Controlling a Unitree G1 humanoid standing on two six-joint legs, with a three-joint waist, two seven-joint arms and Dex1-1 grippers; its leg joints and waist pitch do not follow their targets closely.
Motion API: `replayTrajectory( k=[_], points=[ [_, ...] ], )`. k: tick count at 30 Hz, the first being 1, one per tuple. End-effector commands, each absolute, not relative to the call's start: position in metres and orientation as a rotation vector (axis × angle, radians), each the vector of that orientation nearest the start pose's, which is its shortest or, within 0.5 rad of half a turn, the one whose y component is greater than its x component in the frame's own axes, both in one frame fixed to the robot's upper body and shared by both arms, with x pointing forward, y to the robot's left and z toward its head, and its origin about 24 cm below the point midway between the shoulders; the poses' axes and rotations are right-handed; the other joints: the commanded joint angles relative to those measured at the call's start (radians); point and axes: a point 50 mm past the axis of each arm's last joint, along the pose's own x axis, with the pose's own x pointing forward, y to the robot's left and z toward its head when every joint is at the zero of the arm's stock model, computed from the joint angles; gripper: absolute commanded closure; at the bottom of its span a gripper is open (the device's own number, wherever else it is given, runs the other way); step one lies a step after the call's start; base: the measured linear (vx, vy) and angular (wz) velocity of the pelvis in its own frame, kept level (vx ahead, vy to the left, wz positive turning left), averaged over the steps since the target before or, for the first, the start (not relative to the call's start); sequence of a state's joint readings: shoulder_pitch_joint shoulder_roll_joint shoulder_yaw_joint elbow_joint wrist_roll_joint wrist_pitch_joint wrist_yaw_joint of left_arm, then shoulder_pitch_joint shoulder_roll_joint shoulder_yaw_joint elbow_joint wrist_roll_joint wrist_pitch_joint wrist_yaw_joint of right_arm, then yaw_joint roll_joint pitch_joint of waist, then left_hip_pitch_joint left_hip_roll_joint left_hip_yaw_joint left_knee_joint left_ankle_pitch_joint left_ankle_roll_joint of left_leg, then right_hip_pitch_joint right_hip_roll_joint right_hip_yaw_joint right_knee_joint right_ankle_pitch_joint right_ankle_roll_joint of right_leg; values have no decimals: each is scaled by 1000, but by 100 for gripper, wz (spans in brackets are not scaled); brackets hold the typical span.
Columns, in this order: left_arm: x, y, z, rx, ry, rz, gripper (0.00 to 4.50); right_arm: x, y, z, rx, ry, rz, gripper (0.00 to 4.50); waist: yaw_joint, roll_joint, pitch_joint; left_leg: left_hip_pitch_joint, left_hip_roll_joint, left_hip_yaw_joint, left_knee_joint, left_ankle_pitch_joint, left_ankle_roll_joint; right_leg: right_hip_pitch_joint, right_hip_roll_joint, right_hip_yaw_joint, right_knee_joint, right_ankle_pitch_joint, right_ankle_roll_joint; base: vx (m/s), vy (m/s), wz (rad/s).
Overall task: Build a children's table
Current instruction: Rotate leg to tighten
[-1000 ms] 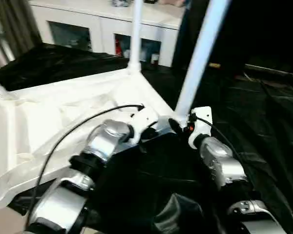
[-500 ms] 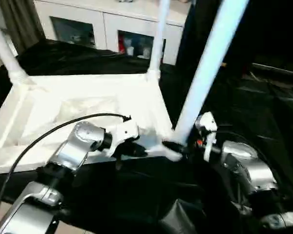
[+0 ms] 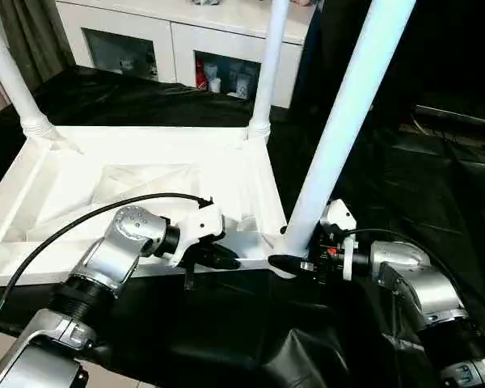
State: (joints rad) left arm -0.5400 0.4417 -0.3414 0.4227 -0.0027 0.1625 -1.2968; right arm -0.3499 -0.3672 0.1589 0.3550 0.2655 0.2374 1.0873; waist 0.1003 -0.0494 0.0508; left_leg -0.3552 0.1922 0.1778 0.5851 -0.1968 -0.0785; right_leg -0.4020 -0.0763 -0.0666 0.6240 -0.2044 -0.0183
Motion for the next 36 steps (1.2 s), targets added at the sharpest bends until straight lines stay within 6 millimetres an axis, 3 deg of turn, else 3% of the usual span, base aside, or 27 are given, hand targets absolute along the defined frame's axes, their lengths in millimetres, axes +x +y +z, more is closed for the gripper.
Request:
replayTrajectory(
  k=[1, 6, 14, 17, 19, 21, 22, 23, 24, 25, 26, 27, 29, 30, 31, 33, 36],
  points=[
    [298, 130, 61, 431, 455, -1476, 450, 282, -148, 40, 4, 355, 1190, 108, 0, -4, -59, 3, 42, -8, -64, -99, 59, 55, -74, 52, -68, -93, -222, 0, 0, 0],
    [298, 131, 61, 433, 461, -1473, 450, 282, -149, 39, -3, 368, 1191, 155, 1, -3, -59, 3, 41, -8, -64, -103, 56, 56, -73, 52, -68, -104, -219, 0, 0, 0],
    [298, 132, 59, 432, 469, -1460, 450, 279, -148, 33, -20, 384, 1189, 166, 1, -4, -60, 3, 41, -8, -62, -93, 60, 57, -72, 51, -65, -83, -224, 0, 0, 0],
    [309, 126, 57, 419, 463, -1336, 450, 288, -150, 22, -13, 411, 1001, 167, 0, -4, -59, 3, 41, -8, -63, -93, 53, 55, -73, 52, -67, -91, -224, 0, 0, 0],
    [317, 120, 56, 419, 451, -1255, 450, 294, -152, 14, -11, 453, 874, 168, -4, -4, -52, 6, 39, -8, -68, -134, 32, 51, -73, 51, -78, -175, -209, 0, 0, 0],
    [326, 112, 56, 412, 436, -1171, 450, 298, -151, 7, 1, 487, 768, 169, -9, -5, -51, 15, 38, -10, -70, -190, 0, 48, -75, 52, -91, -295, -179, 0, 0, 0],
    [328, 110, 56, 410, 433, -1151, 450, 299, -150, 6, 6, 485, 752, 169, -9, -6, -52, 16, 38, -11, -70, -195, -3, 48, -76, 52, -92, -307, -173, 0, 0, 0],
    [332, 105, 56, 408, 436, -1115, 450, 303, -148, 5, 33, 478, 683, 169, -7, -3, -53, 12, 39, -12, -70, -195, -1, 50, -79, 54, -93, -312, -163, 0, 0, 0],
    [336, 98, 55, 400, 444, -1072, 450, 307, -144, 4, 69, 475, 600, 169, -9, -4, -50, 13, 38, -11, -72, -203, 0, 43, -76, 54, -98, -333, -153, 0, 0, 0],
    [340, 92, 54, 392, 447, -1035, 450, 310, -139, 3, 91, 470, 539, 169, -9, 2, -51, 16, 38, -12, -72, -206, -7, 43, -76, 54, -97, -338, -153, 0, 0, 0],
    [342, 86, 54, 385, 450, -1008, 450, 313, -135, 3, 104, 465, 498, 169, -11, -2, -53, 15, 37, -14, -73, -208, -18, 44, -77, 53, -98, -346, -150, 0, 0, 0],
    [346, 75, 54, 384, 448, -973, 450, 317, -121, 5, 102, 438, 463, 169, -7, 7, -56, 17, 38, -14, -72, -197, -23, 44, -78, 54, -95, -315, -155, 0, 0, 0],
    [347, 71, 54, 394, 445, -958, 450, 318, -114, 7, 113, 418, 456, 169, -8, 1, -56, 14, 37, -12, -72, -194, -18, 46, -75, 54, -93, -270, -163, 0, 0, 0],
    [350, 67, 53, 407, 446, -943, 450, 320, -101, 11, 111, 384, 481, 169, -6, 5, -55, 14, 35, -10, -71, -193, -8, 45, -76, 55, -95, -261, -163, 0, 0, 0],
    [350, 67, 53, 407, 446, -943, 450, 320, -101, 11, 111, 383, 483, 169, -7, 4, -55, 15, 34, -10, -71, -198, -4, 44, -75, 55, -97, -263, -161, 0, 0, 0],
    [351, 66, 54, 414, 435, -945, 450, 320, -96, 17, 101, 335, 536, 100, -4, 2, -58, 11, 36, -11, -71, -181, 9, 50, -75, 54, -93, -241, -159, 0, 0, 0],
    [349, 67, 55, 409, 420, -989, 450, 319, -95, 23, 133, 302, 599, 94, -5, 3, -57, 4, 36, -13, -73, -177, 19, 56, -76, 52, -92, -233, -158, 0, 0, 0]
  ],
)
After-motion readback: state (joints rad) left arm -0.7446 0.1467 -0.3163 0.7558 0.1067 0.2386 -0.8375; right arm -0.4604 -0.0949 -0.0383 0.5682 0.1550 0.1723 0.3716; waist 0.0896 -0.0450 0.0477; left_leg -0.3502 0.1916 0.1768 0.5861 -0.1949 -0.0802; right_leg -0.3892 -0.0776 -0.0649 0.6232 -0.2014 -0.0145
